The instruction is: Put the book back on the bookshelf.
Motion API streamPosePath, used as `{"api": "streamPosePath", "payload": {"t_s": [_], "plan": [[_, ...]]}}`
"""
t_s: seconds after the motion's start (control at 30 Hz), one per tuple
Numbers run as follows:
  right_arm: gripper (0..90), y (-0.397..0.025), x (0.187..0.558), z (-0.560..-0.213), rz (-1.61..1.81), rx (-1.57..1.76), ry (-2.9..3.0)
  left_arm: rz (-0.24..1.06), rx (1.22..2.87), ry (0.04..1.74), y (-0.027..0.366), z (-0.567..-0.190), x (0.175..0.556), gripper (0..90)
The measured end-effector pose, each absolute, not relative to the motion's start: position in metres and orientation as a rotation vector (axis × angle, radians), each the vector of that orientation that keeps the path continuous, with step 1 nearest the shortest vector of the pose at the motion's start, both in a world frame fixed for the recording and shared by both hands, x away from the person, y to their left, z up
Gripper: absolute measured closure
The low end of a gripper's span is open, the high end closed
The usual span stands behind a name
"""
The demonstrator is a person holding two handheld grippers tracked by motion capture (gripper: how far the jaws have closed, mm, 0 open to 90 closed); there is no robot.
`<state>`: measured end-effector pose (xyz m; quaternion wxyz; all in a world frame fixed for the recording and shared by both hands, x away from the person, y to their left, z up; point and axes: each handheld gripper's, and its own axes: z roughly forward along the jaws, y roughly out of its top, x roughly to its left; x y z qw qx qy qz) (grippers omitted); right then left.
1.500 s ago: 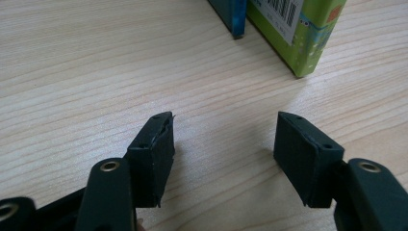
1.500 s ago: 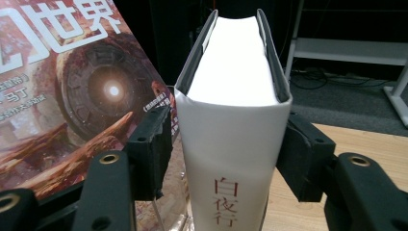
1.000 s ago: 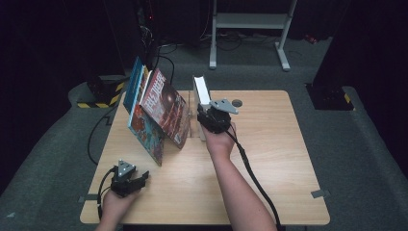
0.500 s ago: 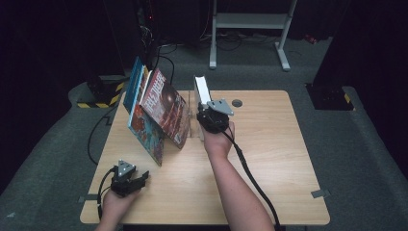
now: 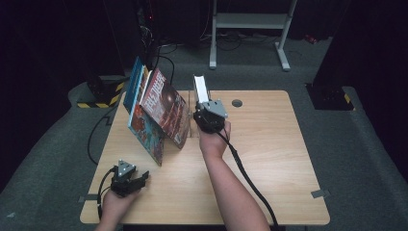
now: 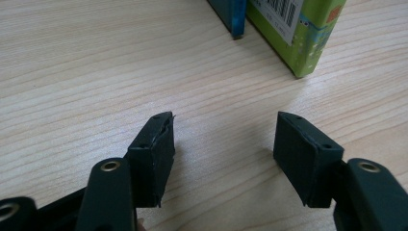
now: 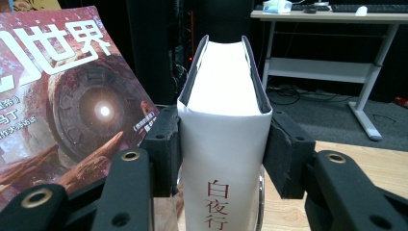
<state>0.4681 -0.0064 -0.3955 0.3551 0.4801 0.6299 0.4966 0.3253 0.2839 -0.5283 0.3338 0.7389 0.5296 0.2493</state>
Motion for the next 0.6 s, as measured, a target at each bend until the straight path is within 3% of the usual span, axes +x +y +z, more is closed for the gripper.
{"api": "streamPosePath", "payload": {"t_s": [0.6], "plan": [[49.4, -0.0124, 0.4712, -0.3941, 1.299, 1.251, 1.664, 0.65, 1.931, 1.381, 0.2839, -0.5283, 0.3252, 39.6]]}}
